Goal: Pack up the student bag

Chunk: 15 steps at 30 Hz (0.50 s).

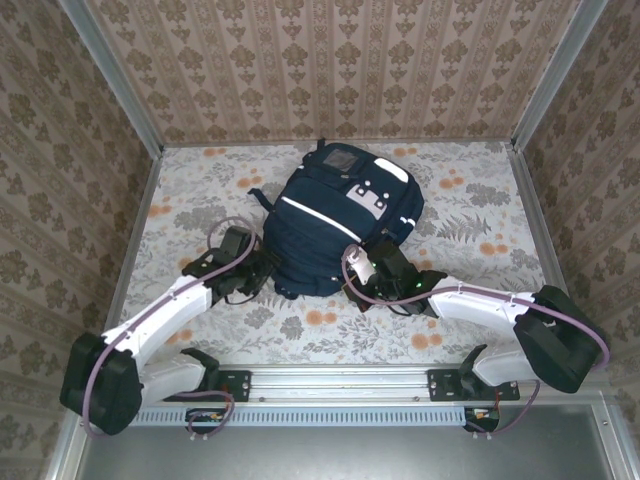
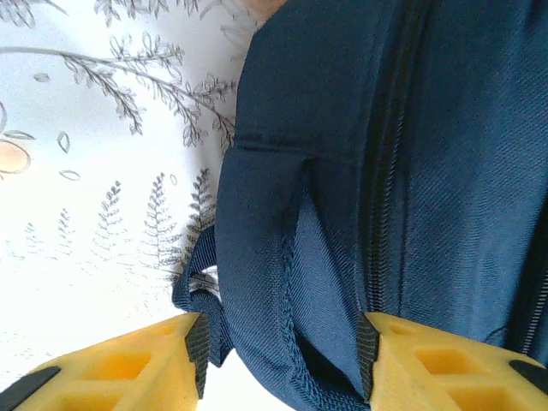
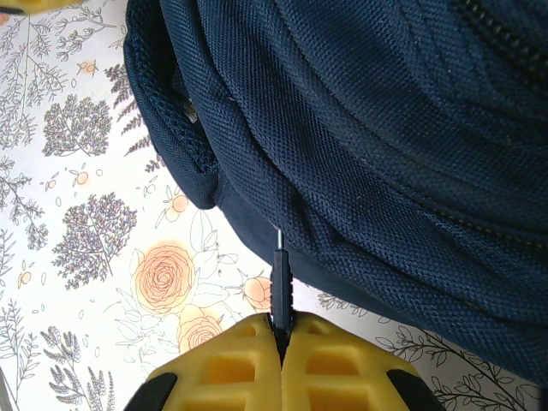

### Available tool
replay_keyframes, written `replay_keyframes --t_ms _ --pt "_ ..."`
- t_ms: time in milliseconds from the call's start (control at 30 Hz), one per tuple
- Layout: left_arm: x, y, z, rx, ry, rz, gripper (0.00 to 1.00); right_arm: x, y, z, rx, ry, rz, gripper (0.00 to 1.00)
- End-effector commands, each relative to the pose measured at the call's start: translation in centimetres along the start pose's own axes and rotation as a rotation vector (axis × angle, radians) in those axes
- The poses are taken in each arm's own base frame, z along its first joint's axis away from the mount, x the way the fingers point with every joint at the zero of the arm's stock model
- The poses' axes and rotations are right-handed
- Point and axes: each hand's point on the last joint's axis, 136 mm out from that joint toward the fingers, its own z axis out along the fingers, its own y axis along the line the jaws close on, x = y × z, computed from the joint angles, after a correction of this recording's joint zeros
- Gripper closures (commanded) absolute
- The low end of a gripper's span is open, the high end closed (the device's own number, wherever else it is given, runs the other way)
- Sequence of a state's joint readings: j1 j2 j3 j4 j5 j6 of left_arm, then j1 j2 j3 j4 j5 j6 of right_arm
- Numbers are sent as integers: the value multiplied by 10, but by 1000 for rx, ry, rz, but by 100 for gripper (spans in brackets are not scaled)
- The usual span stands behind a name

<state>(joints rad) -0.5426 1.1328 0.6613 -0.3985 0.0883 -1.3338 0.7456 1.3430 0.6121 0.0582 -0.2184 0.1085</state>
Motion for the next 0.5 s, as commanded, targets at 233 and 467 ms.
replay_keyframes --t_ms 233,467 --pt "15 2 29 -7 61 -64 55 1 -3 1 -1 6 6 100" --pt "19 24 35 -52 80 -76 59 5 -9 5 12 24 23 100"
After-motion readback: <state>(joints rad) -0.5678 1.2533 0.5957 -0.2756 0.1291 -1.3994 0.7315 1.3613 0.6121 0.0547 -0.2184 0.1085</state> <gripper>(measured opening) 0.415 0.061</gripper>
